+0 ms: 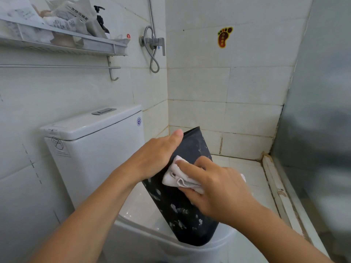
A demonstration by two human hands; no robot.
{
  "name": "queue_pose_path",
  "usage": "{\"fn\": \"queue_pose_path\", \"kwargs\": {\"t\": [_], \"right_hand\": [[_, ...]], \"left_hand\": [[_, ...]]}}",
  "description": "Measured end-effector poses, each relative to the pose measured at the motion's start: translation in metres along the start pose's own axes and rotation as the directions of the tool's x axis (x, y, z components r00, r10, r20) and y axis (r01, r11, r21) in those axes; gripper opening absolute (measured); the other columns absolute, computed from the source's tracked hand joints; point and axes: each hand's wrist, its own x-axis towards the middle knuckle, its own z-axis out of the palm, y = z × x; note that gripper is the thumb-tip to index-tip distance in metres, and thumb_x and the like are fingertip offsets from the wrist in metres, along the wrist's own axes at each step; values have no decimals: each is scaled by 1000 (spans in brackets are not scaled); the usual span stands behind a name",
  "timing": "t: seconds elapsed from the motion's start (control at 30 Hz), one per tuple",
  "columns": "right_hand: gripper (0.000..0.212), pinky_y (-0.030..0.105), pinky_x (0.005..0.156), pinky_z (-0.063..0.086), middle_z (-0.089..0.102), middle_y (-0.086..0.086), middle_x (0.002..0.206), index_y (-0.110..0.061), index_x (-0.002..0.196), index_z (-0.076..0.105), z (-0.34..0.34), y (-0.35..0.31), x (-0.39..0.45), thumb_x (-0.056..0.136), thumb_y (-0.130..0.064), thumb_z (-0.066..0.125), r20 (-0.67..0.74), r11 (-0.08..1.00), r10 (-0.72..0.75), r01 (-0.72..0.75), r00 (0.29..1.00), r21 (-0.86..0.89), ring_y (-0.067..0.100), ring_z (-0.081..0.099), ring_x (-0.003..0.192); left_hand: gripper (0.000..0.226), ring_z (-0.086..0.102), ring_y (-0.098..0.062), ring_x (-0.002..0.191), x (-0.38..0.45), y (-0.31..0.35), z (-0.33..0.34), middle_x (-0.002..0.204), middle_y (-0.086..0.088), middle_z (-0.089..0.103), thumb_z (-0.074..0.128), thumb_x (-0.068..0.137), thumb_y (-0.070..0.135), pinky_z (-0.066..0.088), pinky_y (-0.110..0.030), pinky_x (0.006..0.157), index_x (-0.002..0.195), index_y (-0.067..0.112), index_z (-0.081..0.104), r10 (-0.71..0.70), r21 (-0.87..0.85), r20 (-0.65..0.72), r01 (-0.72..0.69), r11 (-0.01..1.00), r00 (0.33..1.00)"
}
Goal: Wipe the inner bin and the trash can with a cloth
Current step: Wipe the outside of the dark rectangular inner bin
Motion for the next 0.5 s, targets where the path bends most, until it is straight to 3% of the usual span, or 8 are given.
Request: {"fn": "queue_pose_path", "kwargs": {"t": [0.07, 0.13, 0.2, 0.27, 0.33, 0.37, 0.43, 0.5], "right_hand": [[44, 25, 42, 40, 54, -13, 85, -44, 132, 53, -1, 8, -15, 92, -61, 47, 61, 1000, -8, 9, 998, -18, 14, 50, 51], [44, 31, 41, 46, 54, -13, 83, -46, 132, 51, 0, 12, -21, 91, -62, 46, 66, 1000, 1, 1, 998, -27, 16, 52, 50], [44, 32, 40, 45, 55, -11, 85, -43, 134, 53, 2, 11, -15, 93, -60, 47, 22, 999, -9, 10, 1000, -42, 17, 51, 49], [43, 31, 40, 43, 54, -8, 87, -38, 134, 56, 3, 2, -1, 96, -57, 49, -48, 1000, -10, 9, 999, -25, 18, 49, 50], [41, 31, 43, 43, 52, -8, 89, -37, 133, 58, 3, -5, 11, 97, -55, 50, -89, 1000, -5, 4, 996, -10, 18, 49, 53], [41, 31, 44, 43, 51, -9, 89, -37, 133, 58, 3, -6, 14, 97, -56, 50, -83, 1000, -4, 4, 997, -4, 17, 49, 54], [41, 27, 45, 40, 51, -10, 89, -40, 132, 56, 2, -2, 8, 96, -58, 47, -22, 1000, -15, 15, 1000, 2, 15, 48, 54], [40, 24, 48, 39, 54, -13, 88, -46, 129, 52, 0, 8, -6, 93, -62, 44, 92, 1000, -21, 21, 996, 1, 13, 50, 56]], "left_hand": [[105, 65, -33, 101, -1, -3, 0, 103, -17, 70, 12, 84, 91, 48, -55, 99, 111, 2, 60, 3, 14, -2, -3, 1000, 1000], [102, 61, -29, 94, -2, -4, 0, 92, -8, 64, 12, 83, 91, 47, -54, 99, 104, 2, 57, 1, 19, 0, -1, 1000, 1000], [87, 56, -22, 93, -2, -4, 1, 96, 2, 59, 11, 82, 92, 44, -52, 104, 94, 17, 52, -6, 17, -2, 6, 1000, 1000], [84, 58, -20, 92, -2, -3, 1, 94, -2, 63, 11, 84, 92, 46, -50, 103, 92, 19, 52, -18, 0, 2, 18, 1000, 1000], [89, 64, -29, 88, -1, -3, 1, 89, -12, 69, 12, 88, 89, 50, -48, 95, 88, 10, 55, -19, -17, -6, 19, 1000, 1000], [89, 65, -33, 94, -1, -3, 1, 96, -15, 71, 11, 87, 90, 50, -50, 98, 89, 14, 57, -20, -25, -5, 20, 999, 1000], [80, 64, -31, 99, 1, -5, 0, 104, -14, 70, 8, 78, 98, 47, -50, 105, 94, 32, 50, -13, -38, 8, 14, 999, 1000], [80, 53, -19, 96, 1, -7, -1, 101, 1, 59, 7, 74, 102, 42, -41, 104, 98, 35, 43, -24, -52, 15, 25, 998, 1000]]}}
